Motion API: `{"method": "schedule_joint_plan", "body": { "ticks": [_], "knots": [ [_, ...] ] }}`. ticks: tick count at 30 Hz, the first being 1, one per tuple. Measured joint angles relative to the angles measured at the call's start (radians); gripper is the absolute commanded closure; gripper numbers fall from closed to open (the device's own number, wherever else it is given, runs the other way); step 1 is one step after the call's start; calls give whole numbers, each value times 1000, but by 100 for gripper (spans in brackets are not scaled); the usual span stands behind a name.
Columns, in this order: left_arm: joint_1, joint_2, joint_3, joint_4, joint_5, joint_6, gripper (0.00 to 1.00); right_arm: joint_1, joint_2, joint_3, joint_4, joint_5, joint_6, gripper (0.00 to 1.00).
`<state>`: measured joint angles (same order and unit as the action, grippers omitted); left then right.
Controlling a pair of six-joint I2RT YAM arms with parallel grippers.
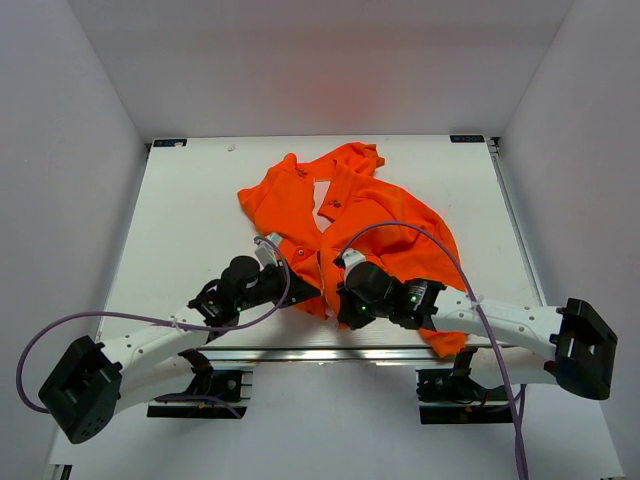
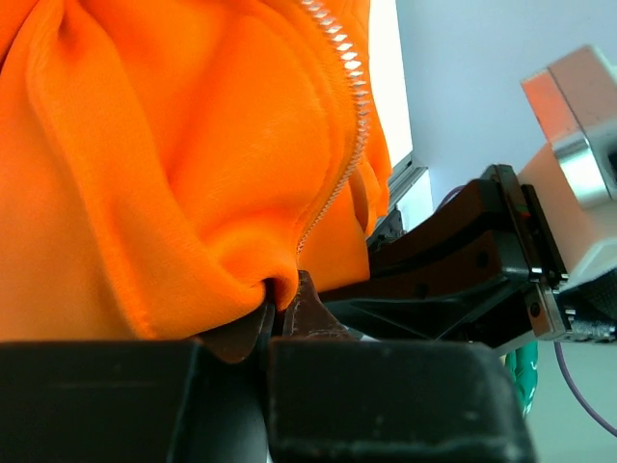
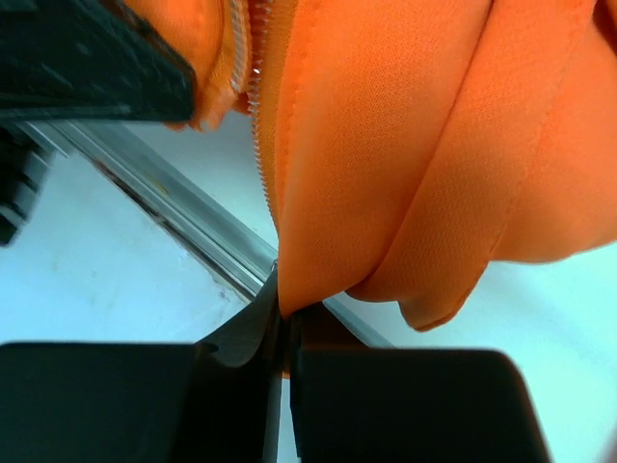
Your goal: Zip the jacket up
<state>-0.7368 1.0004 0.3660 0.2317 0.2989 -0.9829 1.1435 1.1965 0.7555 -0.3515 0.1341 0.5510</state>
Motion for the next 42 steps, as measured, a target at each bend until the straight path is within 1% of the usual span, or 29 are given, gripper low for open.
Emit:
{"method": "schedule_joint_plan", "body": {
  "ticks": [3,8,11,14,18,22,27,34,42],
  "knots": [
    [0,0,14,-1,5,11,100,-47,-29,-29,60,-59,0,100],
    [0,-10,30,1,29,35,100,-202,-151,-148,242,-223,31,100],
    [0,-31,30,9,49,41,100,-288,-206,-201,379,-313,67,100],
    [0,-68,30,41,64,43,100,-367,-249,-253,559,-407,111,100],
    [0,-106,30,101,76,43,100,-432,-260,-295,748,-518,166,100],
    [0,-110,29,156,73,37,100,-457,-228,-312,912,-627,215,100],
    [0,-116,24,208,21,28,100,-483,-201,-335,1063,-718,261,100],
    [0,-136,32,219,-53,48,100,-509,-185,-335,1166,-805,287,100],
    [0,-121,42,280,-57,54,100,-510,-148,-333,1228,-827,303,100]
  ]
}}
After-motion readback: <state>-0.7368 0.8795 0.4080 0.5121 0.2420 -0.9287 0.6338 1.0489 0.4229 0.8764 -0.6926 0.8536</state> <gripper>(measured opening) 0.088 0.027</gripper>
